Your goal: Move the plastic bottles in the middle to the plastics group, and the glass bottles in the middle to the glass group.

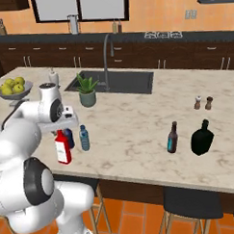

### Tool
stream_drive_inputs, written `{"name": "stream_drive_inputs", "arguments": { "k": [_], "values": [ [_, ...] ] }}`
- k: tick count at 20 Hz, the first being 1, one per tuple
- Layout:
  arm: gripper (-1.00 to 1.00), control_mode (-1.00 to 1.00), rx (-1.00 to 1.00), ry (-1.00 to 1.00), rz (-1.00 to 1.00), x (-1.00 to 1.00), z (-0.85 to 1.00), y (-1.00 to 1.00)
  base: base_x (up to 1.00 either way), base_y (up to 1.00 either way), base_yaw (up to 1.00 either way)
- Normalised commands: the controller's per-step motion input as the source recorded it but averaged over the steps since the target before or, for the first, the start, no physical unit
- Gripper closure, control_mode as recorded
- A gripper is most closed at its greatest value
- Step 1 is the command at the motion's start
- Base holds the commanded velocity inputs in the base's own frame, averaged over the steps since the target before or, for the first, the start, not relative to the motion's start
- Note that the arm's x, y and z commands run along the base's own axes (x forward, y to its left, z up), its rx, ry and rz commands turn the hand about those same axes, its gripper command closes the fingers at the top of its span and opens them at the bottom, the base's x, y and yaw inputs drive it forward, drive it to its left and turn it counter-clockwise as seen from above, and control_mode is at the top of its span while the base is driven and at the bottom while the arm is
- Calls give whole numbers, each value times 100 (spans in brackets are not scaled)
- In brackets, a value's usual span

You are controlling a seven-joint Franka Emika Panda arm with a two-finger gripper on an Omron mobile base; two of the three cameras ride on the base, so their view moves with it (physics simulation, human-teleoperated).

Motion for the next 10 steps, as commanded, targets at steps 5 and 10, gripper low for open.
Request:
{"name": "stream_drive_inputs", "arguments": {
  "k": [5,10],
  "values": [
    [100,-100,4,-6,1,-51,27,-2,0,0,0],
    [100,-100,0,-7,1,-41,45,-4,0,0,0]
  ]
}}
